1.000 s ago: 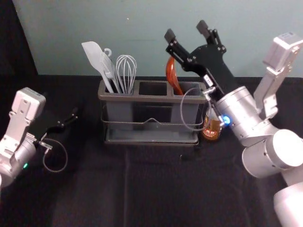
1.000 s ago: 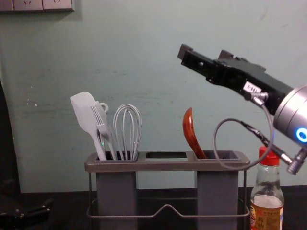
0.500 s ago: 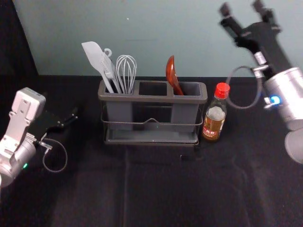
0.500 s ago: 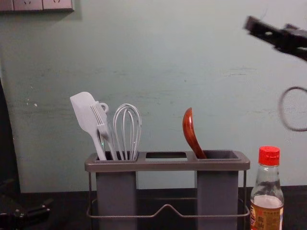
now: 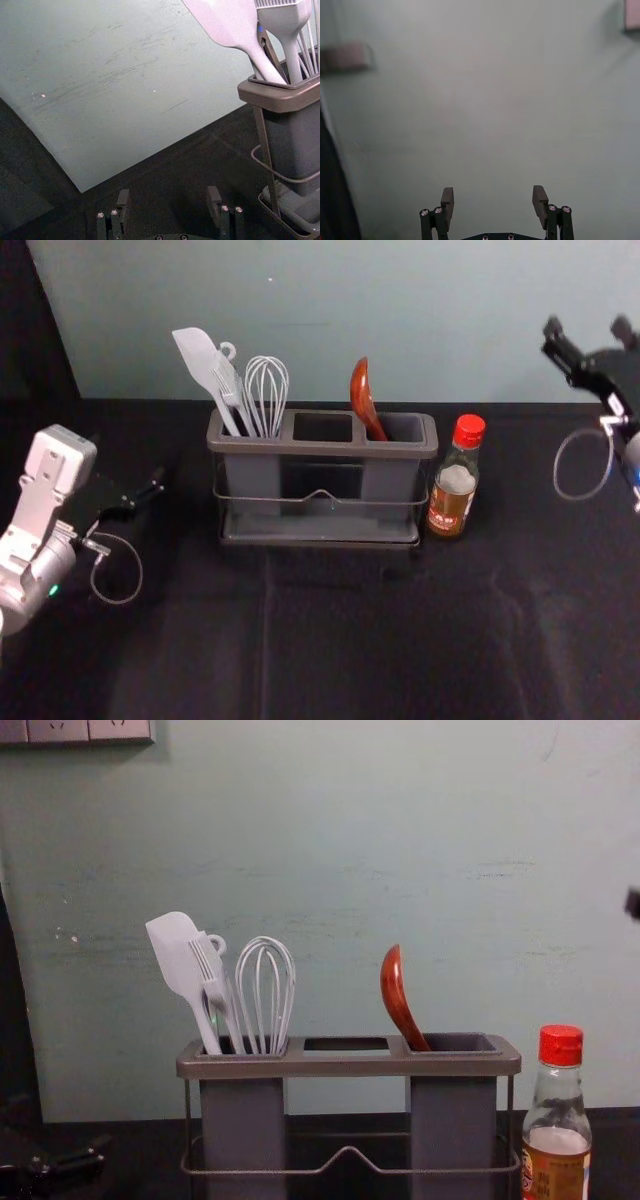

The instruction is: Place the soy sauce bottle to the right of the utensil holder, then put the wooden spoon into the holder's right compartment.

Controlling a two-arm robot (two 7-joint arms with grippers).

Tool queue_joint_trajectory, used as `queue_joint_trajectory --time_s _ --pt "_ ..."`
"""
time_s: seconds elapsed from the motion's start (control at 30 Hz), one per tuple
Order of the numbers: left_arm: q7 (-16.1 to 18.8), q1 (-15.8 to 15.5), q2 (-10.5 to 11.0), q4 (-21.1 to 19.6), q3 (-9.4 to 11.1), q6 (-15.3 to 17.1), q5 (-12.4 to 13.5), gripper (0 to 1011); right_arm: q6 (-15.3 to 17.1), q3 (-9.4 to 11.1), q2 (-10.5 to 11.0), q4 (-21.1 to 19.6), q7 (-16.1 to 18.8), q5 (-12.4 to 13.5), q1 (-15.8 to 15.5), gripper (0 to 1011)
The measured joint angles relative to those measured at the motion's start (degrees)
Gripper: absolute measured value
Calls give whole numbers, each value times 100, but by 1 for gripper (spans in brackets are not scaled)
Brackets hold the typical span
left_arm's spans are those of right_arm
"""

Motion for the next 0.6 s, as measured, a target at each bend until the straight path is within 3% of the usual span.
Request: queue_joint_trajectory --time_s 0.23,0.6 --pt "0 0 0 0 0 0 0 1000 219 -4 4 405 -88 -264 -75 1004" --pt "0 0 0 0 0 0 0 1000 -103 -215 -63 1144 106 -757 18 1004"
